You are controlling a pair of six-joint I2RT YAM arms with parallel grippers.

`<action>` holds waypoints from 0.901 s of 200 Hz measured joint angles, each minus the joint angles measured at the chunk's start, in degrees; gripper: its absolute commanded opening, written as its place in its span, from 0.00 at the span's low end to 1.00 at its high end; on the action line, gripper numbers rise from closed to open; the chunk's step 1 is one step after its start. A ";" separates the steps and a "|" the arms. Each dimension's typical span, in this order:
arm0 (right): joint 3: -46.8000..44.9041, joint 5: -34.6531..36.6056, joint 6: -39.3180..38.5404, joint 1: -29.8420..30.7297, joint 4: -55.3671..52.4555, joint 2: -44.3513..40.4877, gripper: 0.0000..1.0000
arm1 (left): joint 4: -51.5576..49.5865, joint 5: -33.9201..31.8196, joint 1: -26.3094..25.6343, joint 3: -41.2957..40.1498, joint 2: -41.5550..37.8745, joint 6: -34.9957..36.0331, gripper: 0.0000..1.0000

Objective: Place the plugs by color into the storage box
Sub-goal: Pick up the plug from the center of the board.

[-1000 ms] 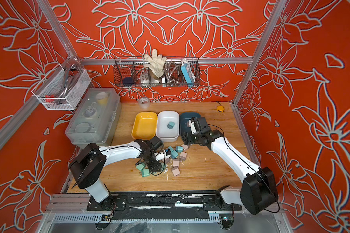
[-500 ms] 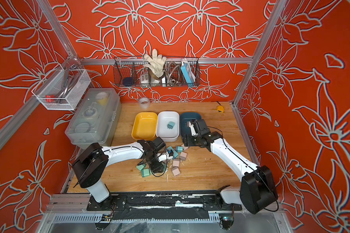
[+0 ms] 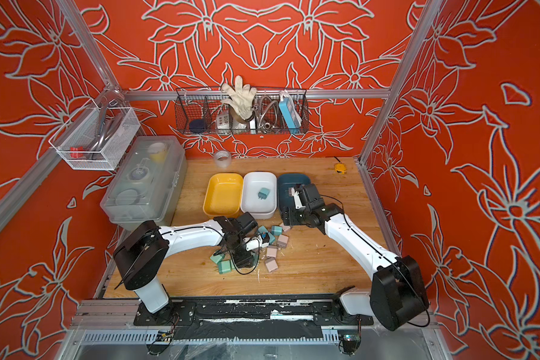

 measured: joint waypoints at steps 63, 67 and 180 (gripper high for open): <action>0.00 -0.02 0.00 0.00 0.17 0.17 0.80 | -0.07 1.99 -0.59 0.46 0.00 0.76 0.75; 0.00 -0.02 0.00 0.00 0.17 0.22 0.80 | -0.09 2.03 -0.59 0.57 0.00 0.76 0.75; -0.02 0.00 -0.20 0.00 0.13 0.28 0.80 | -1.38 -0.26 -1.81 6.19 4.96 -0.63 0.62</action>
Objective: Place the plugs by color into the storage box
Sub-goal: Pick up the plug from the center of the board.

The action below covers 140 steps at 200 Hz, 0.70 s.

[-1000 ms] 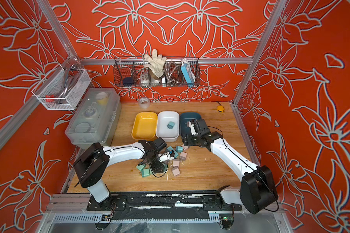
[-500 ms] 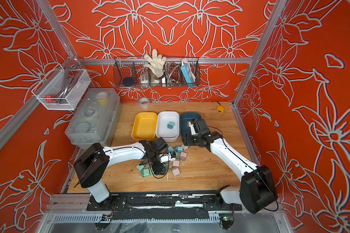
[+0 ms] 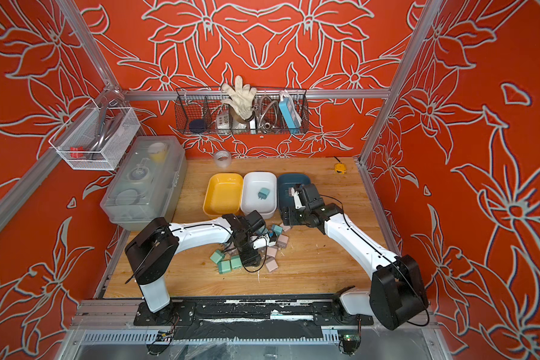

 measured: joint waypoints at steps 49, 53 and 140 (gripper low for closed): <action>0.00 -0.02 -0.02 0.00 0.04 0.15 0.80 | -0.26 -1.03 -0.22 0.02 -0.02 0.02 0.68; 0.00 -0.02 -0.02 0.00 0.04 0.24 0.80 | -0.24 -1.29 -0.26 -0.02 -0.04 0.26 0.68; 0.02 -0.66 0.04 0.00 0.59 2.27 0.80 | -0.74 -5.18 -1.73 -0.33 -0.28 1.46 0.58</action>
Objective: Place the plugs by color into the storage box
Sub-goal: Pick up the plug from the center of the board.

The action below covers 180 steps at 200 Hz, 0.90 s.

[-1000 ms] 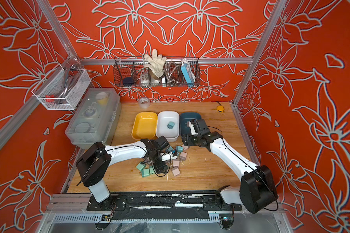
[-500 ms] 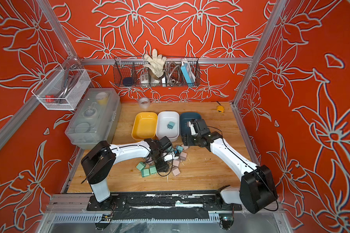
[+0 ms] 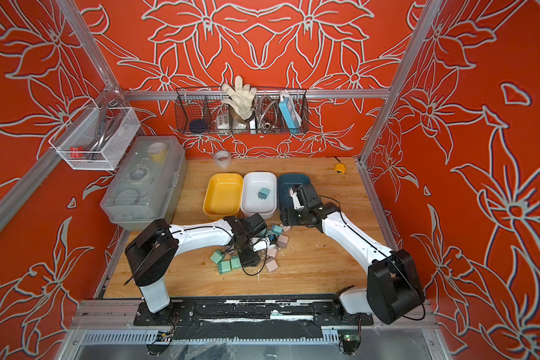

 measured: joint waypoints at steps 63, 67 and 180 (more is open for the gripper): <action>0.00 0.02 0.13 0.00 0.31 -0.09 0.80 | -0.33 -0.81 -0.04 -0.26 -0.37 0.13 0.41; 0.00 0.02 0.13 0.00 0.31 -0.09 0.80 | -0.39 -0.85 -0.04 -0.35 -0.46 0.13 0.41; 4.81 -0.70 -0.26 0.00 -0.22 2.19 0.80 | -5.20 -0.42 -0.02 -2.38 -11.39 0.96 0.37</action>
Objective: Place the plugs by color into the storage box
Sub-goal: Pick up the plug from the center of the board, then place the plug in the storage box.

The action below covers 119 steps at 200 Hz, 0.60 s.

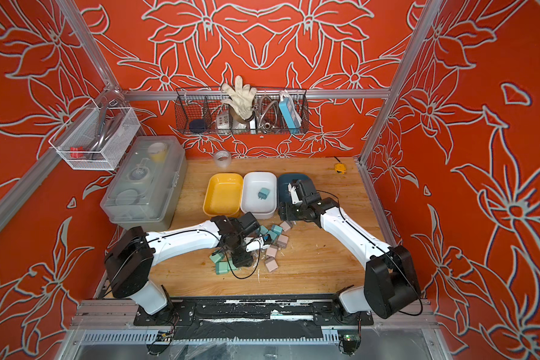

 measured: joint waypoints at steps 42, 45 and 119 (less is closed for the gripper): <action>0.35 0.04 -0.39 0.00 -0.66 -0.07 0.80 | -0.02 0.90 3.08 0.11 -5.27 -0.11 0.36; 0.35 0.07 -0.42 0.00 -0.74 -0.09 0.80 | -0.02 0.87 3.56 0.15 -5.42 -0.13 0.35; 0.35 0.98 -1.20 0.00 -1.11 -3.26 0.80 | 1.25 -0.09 17.97 5.05 -6.38 -3.87 0.34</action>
